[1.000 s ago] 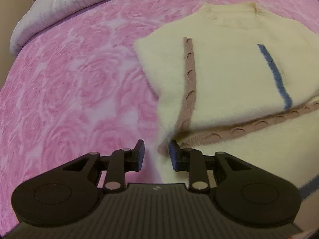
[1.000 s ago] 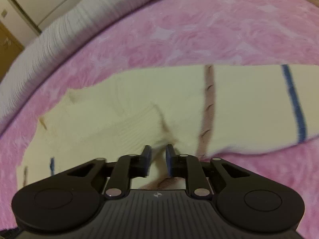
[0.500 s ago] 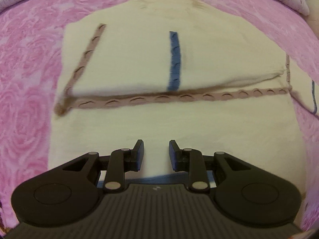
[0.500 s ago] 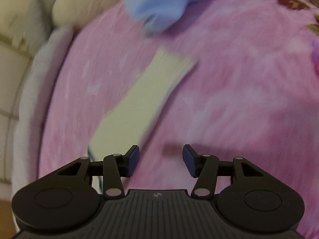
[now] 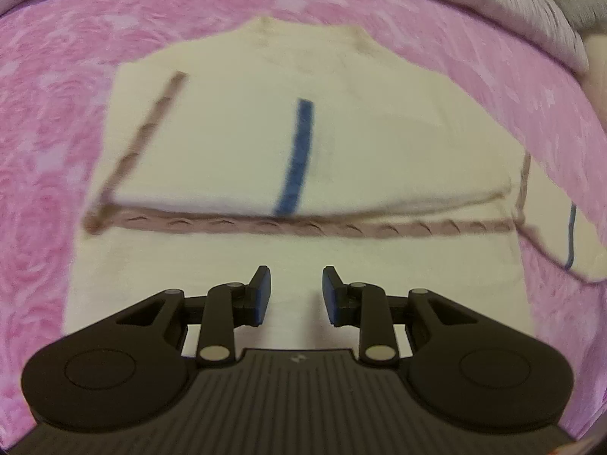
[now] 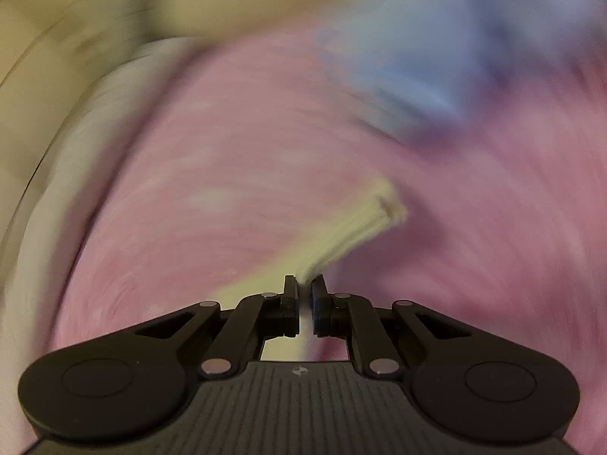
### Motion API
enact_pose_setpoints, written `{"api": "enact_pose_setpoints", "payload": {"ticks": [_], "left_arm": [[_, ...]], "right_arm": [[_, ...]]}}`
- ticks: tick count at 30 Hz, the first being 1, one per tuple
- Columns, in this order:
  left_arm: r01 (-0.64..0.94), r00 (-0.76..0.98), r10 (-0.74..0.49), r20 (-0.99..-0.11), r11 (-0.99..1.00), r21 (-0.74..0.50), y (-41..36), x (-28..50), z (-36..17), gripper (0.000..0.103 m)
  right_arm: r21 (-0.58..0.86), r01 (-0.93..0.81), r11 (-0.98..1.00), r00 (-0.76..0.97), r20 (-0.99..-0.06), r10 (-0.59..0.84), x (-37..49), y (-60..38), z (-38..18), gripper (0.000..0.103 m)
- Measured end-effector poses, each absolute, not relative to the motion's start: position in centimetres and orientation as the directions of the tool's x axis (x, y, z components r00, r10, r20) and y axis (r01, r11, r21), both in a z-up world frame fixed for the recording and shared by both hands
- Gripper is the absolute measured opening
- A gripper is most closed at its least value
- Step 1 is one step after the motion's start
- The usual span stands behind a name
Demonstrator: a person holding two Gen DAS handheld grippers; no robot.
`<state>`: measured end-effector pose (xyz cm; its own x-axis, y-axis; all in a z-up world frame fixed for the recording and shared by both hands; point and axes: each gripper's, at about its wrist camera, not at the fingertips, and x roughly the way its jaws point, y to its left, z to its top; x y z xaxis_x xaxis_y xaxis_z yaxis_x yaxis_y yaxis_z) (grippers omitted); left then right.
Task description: Fold clothes
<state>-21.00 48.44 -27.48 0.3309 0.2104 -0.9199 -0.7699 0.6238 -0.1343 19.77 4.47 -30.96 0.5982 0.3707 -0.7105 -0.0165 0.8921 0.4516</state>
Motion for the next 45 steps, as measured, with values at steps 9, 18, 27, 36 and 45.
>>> {"api": "enact_pose_setpoints", "payload": {"ticks": [9,18,27,36,45], "left_arm": [[-0.832,0.374,0.221,-0.901,0.51,-0.22,51.4,-26.3,-26.1,0.024],[-0.811,0.45,0.095,-0.888,0.46,-0.361,50.5,-26.4,-28.6,0.028],[-0.713,0.639,-0.01,-0.769,0.366,-0.597,49.6,-18.2,-33.0,0.036],[-0.698,0.667,-0.03,-0.745,0.324,-0.638,50.1,-14.8,-35.6,0.005],[-0.635,0.727,0.352,-0.59,0.671,-0.383,55.8,-20.4,-20.7,0.004]], "right_arm": [[0.287,-0.803,0.523,0.218,-0.674,0.705,3.2,25.5,-22.6,0.072],[0.14,-0.547,0.826,0.188,-0.94,0.284,4.9,20.8,-29.6,0.063],[0.119,-0.322,0.939,0.169,-0.969,0.181,10.0,14.2,-30.7,0.067],[0.11,-0.323,0.94,0.151,-0.975,0.165,11.5,12.0,-31.4,0.068],[0.099,-0.399,0.912,0.166,-0.97,0.177,10.8,15.9,-31.3,0.068]]}}
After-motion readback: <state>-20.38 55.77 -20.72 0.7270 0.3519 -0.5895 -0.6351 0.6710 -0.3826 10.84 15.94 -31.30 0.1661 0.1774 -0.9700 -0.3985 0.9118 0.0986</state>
